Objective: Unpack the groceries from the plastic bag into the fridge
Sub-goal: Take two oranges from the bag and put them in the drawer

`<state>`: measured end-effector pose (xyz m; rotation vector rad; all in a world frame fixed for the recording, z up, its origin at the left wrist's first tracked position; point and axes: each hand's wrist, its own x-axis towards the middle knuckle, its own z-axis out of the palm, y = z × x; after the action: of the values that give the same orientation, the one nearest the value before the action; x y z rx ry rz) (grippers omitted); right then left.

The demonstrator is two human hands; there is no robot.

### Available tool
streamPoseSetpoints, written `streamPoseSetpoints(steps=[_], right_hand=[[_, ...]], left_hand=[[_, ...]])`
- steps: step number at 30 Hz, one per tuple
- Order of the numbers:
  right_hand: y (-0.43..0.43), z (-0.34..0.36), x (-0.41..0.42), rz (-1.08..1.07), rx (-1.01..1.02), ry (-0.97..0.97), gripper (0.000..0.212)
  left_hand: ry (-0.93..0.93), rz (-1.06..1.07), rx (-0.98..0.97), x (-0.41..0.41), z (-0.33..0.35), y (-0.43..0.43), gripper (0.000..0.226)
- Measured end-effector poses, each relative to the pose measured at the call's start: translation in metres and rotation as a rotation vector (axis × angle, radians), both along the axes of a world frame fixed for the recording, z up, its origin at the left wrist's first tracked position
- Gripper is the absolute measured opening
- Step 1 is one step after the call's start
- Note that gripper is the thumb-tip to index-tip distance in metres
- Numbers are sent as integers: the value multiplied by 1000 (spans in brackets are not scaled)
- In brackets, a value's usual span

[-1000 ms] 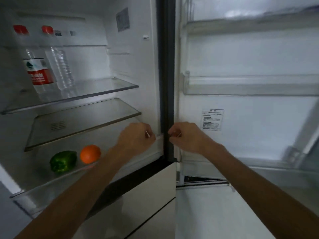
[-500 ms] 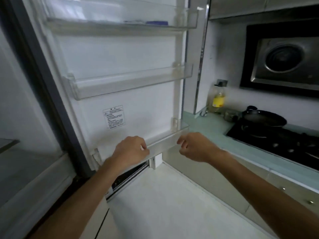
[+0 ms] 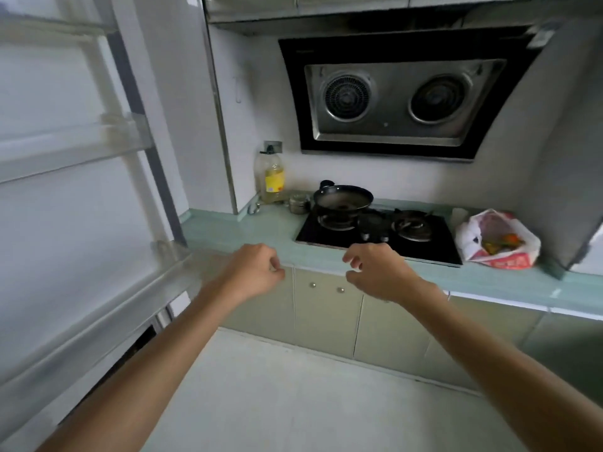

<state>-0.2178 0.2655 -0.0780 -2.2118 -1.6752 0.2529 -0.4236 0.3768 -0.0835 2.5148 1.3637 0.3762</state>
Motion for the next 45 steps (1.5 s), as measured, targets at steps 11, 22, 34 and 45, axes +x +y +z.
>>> streamPoseSetpoints(steps=[11,22,34,45], right_hand=[[-69,-3,223,-268,43,17,34],[-110,-39,387,-495,5,69,33],[-28,-67,567,-603,-59,80,32],[39,-116,724,-534,-137,144,33]], left_hand=[[72,-282,33,270,1,-16,19],[143,-550,-17,474,-33,-36,26],[136,-687,-60,670,-70,52,26],[144,-747,-285,831,-114,117,24]])
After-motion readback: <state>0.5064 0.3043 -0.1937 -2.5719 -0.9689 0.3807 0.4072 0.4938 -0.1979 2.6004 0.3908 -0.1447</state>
